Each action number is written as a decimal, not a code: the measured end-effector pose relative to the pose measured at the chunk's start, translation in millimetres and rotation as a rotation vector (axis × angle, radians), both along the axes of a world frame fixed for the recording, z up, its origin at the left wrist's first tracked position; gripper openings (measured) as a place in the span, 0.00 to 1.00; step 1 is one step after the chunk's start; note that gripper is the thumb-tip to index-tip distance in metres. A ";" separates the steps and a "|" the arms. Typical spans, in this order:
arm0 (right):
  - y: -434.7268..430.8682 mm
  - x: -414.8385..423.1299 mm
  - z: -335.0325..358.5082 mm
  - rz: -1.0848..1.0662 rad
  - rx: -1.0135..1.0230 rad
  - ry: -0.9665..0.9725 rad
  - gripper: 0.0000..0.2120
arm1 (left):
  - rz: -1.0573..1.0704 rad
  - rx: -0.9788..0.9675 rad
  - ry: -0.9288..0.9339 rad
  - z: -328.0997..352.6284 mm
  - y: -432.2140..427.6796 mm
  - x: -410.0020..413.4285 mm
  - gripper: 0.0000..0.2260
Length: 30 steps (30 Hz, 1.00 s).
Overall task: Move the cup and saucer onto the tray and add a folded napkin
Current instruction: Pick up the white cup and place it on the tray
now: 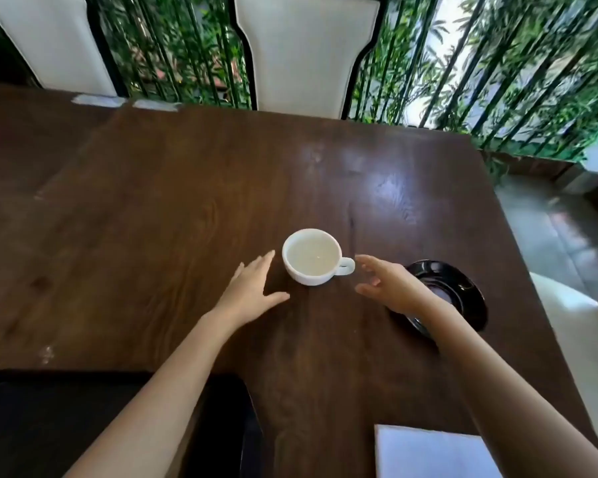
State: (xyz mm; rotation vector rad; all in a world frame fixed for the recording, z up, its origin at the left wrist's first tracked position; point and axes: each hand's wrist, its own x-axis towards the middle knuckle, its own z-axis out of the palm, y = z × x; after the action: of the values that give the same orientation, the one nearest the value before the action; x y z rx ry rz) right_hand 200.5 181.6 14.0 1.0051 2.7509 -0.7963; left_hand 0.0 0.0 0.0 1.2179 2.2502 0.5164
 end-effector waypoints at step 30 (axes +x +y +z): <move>-9.3 -22.8 18.7 -0.295 -0.664 0.282 0.13 | 0.055 0.343 -0.313 4.8 29.6 7.0 0.37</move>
State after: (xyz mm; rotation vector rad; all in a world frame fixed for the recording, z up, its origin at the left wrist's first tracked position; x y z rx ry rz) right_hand 177.7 172.3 32.6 1.2075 2.2451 -1.8563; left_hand 7.0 29.6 4.8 1.1407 1.9833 1.0705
